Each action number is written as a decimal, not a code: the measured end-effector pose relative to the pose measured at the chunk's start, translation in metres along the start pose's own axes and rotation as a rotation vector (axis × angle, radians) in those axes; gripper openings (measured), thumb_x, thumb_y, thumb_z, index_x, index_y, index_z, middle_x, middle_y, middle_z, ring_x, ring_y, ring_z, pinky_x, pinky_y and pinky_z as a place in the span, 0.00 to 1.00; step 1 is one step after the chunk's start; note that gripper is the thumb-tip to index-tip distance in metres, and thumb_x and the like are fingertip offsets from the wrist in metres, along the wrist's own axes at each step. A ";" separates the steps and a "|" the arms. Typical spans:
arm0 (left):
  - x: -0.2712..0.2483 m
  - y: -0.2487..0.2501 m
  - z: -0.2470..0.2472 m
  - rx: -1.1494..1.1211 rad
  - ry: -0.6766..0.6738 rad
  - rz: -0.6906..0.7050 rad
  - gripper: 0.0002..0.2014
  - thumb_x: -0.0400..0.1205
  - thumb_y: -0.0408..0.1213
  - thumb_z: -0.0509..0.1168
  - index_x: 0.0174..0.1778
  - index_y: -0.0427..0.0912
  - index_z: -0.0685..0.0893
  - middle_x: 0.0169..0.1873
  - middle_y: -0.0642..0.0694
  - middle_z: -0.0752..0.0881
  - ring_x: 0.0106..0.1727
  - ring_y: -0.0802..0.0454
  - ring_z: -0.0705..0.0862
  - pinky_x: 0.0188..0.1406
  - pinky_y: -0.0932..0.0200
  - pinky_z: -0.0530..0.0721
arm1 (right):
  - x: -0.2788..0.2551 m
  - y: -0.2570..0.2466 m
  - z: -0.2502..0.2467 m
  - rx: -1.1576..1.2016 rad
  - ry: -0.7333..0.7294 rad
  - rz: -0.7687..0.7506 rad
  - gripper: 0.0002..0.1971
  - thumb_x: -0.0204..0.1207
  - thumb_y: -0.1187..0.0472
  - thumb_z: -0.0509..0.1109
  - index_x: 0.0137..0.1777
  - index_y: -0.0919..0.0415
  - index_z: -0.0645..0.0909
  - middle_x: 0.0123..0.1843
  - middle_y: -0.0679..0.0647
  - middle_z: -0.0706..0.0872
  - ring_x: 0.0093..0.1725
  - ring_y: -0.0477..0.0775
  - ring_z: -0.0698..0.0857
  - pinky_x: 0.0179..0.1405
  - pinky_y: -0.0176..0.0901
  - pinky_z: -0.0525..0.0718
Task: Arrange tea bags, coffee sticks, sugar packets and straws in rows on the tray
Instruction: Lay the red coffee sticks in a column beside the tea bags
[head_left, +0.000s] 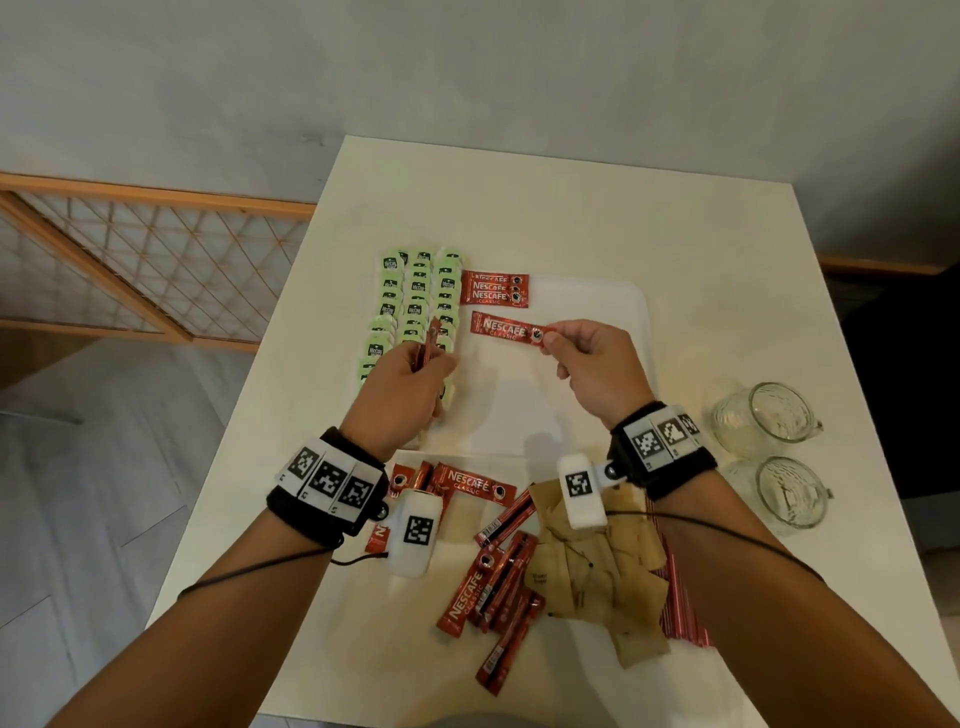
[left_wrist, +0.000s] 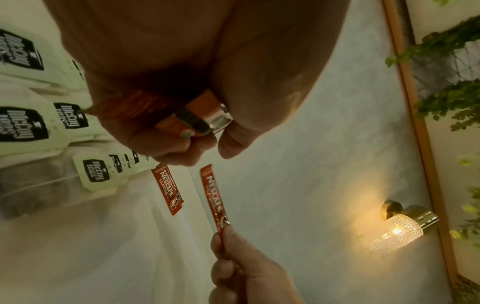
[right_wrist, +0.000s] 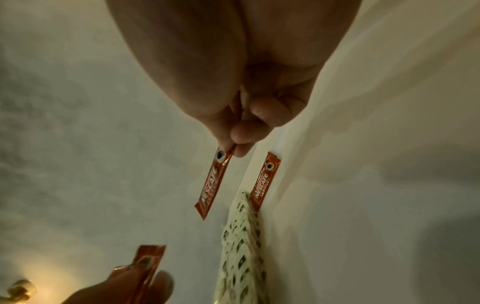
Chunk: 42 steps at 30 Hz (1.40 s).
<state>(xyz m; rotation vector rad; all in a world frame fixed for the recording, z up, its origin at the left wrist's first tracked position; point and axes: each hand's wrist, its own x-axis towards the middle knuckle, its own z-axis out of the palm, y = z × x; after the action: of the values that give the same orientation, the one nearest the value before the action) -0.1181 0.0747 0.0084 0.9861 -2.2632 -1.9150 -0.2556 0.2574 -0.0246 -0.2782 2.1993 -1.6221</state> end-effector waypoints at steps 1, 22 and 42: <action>0.001 0.001 -0.001 -0.010 -0.010 -0.023 0.10 0.85 0.40 0.64 0.52 0.35 0.81 0.27 0.47 0.77 0.28 0.48 0.78 0.30 0.53 0.77 | 0.009 0.000 0.001 -0.028 0.012 0.001 0.06 0.85 0.64 0.70 0.53 0.60 0.89 0.41 0.49 0.90 0.27 0.39 0.80 0.29 0.28 0.77; 0.021 0.013 -0.002 -0.105 -0.101 -0.124 0.12 0.85 0.28 0.56 0.61 0.38 0.80 0.46 0.41 0.84 0.37 0.47 0.84 0.38 0.53 0.88 | 0.091 0.010 0.037 -0.384 0.135 0.090 0.09 0.80 0.59 0.76 0.55 0.60 0.93 0.53 0.57 0.93 0.48 0.53 0.87 0.52 0.38 0.82; 0.042 0.001 -0.006 0.032 -0.119 -0.004 0.09 0.89 0.39 0.63 0.53 0.37 0.85 0.44 0.40 0.93 0.36 0.44 0.90 0.41 0.46 0.91 | 0.072 -0.004 0.041 -0.302 0.087 0.011 0.13 0.82 0.48 0.72 0.58 0.54 0.80 0.49 0.47 0.86 0.49 0.49 0.85 0.49 0.41 0.78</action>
<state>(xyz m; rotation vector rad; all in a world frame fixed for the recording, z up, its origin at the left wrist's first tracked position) -0.1495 0.0503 -0.0054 0.9046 -2.3636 -1.9961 -0.3041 0.1926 -0.0448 -0.2825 2.5068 -1.3142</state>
